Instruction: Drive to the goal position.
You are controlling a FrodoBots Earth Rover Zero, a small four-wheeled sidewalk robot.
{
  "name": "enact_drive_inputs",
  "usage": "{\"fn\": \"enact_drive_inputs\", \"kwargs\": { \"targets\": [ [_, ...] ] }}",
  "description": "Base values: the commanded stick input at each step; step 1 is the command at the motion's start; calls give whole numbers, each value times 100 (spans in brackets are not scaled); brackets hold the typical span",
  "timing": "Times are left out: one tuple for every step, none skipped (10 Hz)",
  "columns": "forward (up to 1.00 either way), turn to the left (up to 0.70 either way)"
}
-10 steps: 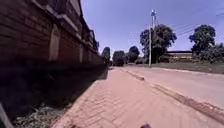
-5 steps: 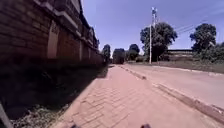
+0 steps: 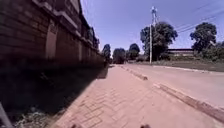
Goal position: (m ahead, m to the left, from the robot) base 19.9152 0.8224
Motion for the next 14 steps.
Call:
{"fn": "enact_drive_inputs", "kwargs": {
  "targets": [
    [30,0],
    [30,0],
    [30,0],
    [30,0],
    [30,0],
    [30,-19],
    [30,-55],
    [30,-75],
    [30,-75],
    [30,-75],
    [30,-75],
    [30,-67],
    [30,-33],
    [30,0]
  ]
}}
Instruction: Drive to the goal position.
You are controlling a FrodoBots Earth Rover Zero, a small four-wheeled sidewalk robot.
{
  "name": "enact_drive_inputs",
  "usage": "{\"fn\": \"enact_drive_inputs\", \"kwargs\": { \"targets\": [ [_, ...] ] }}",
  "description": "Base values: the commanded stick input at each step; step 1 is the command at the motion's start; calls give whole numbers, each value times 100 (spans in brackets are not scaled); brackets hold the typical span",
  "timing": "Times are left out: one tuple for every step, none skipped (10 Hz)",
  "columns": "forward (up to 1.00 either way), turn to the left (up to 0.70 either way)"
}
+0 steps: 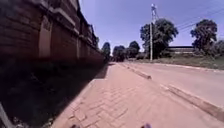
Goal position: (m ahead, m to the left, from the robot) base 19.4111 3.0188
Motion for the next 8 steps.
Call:
{"fn": "enact_drive_inputs", "kwargs": {
  "targets": [
    [30,0],
    [30,0],
    [30,0],
    [30,0],
    [30,0],
    [30,0],
    [30,0],
    [30,0]
  ]
}}
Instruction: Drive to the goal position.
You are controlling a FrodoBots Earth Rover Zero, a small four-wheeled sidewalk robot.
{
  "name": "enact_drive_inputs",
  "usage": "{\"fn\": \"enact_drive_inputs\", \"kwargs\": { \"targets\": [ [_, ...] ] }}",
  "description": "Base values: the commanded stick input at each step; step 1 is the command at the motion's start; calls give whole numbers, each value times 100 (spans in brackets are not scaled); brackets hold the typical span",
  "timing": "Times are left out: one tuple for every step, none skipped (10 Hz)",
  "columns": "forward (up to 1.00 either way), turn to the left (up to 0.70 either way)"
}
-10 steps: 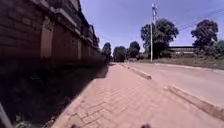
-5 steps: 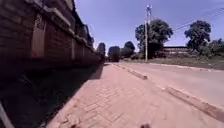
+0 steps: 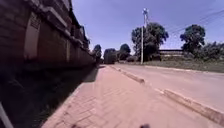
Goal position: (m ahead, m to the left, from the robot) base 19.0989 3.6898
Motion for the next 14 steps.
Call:
{"fn": "enact_drive_inputs", "kwargs": {
  "targets": [
    [30,0],
    [30,0],
    [30,0],
    [30,0],
    [30,0],
    [30,0],
    [30,0],
    [30,0],
    [30,0],
    [30,0],
    [30,0],
    [30,0],
    [30,0],
    [30,0]
  ]
}}
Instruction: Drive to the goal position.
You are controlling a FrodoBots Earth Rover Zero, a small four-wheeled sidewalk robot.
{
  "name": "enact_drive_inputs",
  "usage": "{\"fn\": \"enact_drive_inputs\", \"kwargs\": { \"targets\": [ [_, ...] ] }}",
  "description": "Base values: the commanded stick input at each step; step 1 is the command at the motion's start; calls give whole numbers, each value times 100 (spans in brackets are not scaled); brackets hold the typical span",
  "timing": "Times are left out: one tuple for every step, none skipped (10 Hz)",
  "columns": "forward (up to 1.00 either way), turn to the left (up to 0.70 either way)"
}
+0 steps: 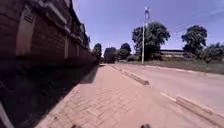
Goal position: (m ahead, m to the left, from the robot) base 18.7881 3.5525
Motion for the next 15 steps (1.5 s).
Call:
{"fn": "enact_drive_inputs", "kwargs": {
  "targets": [
    [30,0],
    [30,0],
    [30,0],
    [30,0],
    [30,0],
    [30,0],
    [30,0],
    [30,0],
    [30,0],
    [30,0],
    [30,0],
    [30,0],
    [30,0],
    [30,0],
    [30,0]
  ]
}}
